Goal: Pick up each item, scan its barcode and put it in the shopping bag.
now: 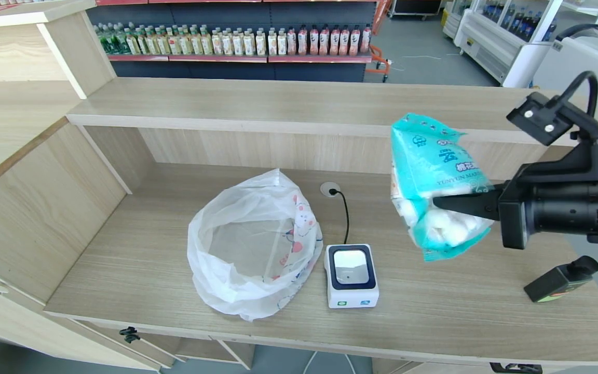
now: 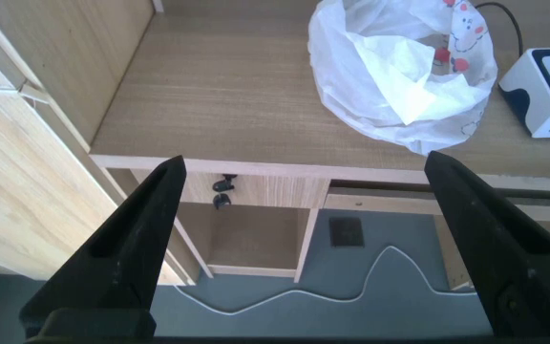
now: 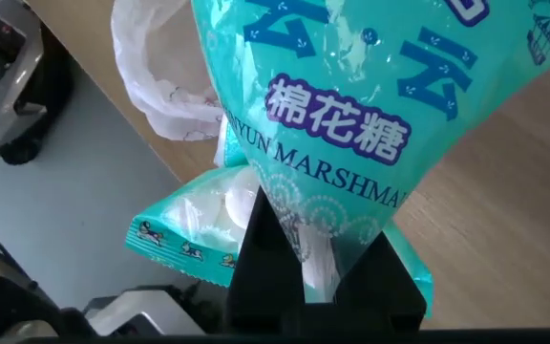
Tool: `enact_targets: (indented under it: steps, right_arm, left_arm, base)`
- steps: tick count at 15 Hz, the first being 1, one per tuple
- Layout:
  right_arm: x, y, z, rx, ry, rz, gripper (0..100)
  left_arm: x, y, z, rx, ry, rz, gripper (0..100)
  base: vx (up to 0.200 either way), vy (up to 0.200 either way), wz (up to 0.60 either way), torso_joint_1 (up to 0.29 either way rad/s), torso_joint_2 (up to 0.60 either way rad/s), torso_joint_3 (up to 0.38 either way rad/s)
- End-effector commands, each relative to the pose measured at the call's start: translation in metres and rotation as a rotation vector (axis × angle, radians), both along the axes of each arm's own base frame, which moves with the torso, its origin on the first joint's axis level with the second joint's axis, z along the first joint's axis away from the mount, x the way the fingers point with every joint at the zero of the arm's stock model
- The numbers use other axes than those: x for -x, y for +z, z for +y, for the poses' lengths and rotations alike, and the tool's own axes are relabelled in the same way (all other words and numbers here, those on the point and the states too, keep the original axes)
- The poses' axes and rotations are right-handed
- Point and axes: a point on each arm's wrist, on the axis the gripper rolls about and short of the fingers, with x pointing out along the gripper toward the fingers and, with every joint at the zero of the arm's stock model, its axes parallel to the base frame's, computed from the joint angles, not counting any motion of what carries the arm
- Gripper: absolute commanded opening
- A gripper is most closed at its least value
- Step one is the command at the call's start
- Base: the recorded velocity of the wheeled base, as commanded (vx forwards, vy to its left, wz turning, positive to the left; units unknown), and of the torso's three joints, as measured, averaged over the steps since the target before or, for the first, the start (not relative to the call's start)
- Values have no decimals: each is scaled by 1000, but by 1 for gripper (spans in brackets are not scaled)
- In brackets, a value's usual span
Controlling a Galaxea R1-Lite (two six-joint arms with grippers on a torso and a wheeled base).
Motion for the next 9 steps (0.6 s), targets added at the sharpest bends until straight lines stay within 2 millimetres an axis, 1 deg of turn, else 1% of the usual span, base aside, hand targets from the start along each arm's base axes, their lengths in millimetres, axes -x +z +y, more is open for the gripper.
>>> enact_targets:
  steps: [1,4,6,9]
  right_arm:
    - [34,20,-13,-63,-23,-9,0]
    - [54,27,-37,-66,-81,44,0]
    - [61,30,-49,-79,-114,41,0]
    - [74,29,-64,-89,-155,78,0]
  left_arm:
    - [0,0,0,0,-1,0,100]
    - [0,0,0,0,0,0,100]
    - [0,0,0,0,0,0,100]
    - [0,0,0,0,0,0,100]
  base:
    - [0,0,0,0,0,0]
    - [0,0,0,0,0,0]
    - [0,0,0,0,0,0]
    - [0,0,0,0,0,0]
